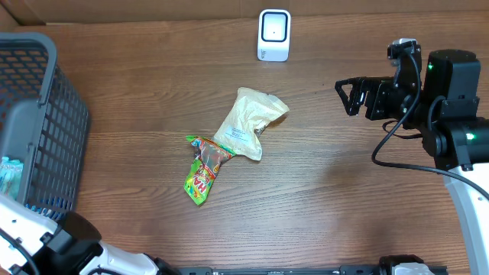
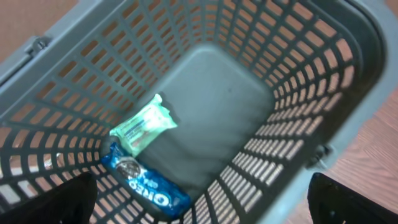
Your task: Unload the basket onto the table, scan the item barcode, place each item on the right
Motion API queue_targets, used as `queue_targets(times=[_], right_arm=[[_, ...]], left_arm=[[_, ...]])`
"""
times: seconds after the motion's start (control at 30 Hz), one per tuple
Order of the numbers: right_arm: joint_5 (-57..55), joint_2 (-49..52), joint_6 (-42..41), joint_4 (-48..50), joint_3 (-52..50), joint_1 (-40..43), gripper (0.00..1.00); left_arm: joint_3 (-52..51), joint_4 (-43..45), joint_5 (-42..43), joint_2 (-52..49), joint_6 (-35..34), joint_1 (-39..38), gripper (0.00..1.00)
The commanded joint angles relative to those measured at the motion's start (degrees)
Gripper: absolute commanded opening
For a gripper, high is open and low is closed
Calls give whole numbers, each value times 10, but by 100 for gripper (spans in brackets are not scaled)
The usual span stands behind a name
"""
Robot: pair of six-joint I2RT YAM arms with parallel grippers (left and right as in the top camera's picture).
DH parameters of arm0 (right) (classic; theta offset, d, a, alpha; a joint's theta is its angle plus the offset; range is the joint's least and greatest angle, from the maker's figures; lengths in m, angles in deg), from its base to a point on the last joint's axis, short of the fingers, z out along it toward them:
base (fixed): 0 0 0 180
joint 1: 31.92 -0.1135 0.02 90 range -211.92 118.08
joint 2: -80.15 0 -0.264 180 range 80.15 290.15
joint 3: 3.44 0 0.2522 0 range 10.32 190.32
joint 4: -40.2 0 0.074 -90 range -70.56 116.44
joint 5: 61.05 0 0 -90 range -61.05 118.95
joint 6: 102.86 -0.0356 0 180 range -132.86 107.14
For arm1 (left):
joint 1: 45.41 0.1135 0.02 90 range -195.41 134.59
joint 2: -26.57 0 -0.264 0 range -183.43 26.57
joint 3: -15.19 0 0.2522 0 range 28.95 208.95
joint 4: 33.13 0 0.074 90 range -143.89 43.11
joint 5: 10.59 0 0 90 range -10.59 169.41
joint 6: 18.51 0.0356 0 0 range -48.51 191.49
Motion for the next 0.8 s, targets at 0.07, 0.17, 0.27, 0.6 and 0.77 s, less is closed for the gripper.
queue_targets(times=[0.07, 0.17, 0.27, 0.6, 0.77], right_arm=[[3, 0, 1, 3, 15, -3, 100], [3, 0, 1, 3, 15, -3, 100], [3, 0, 1, 3, 15, -3, 100], [3, 0, 1, 3, 15, -3, 100], [3, 0, 1, 3, 15, -3, 100]], left_arm=[[3, 36, -6, -49, -9, 0, 100], [3, 64, 73, -78, -10, 0, 100], [3, 94, 185, -99, -10, 0, 100], [3, 203, 330, -120, -10, -3, 88], [3, 162, 141, -120, -35, -5, 84]])
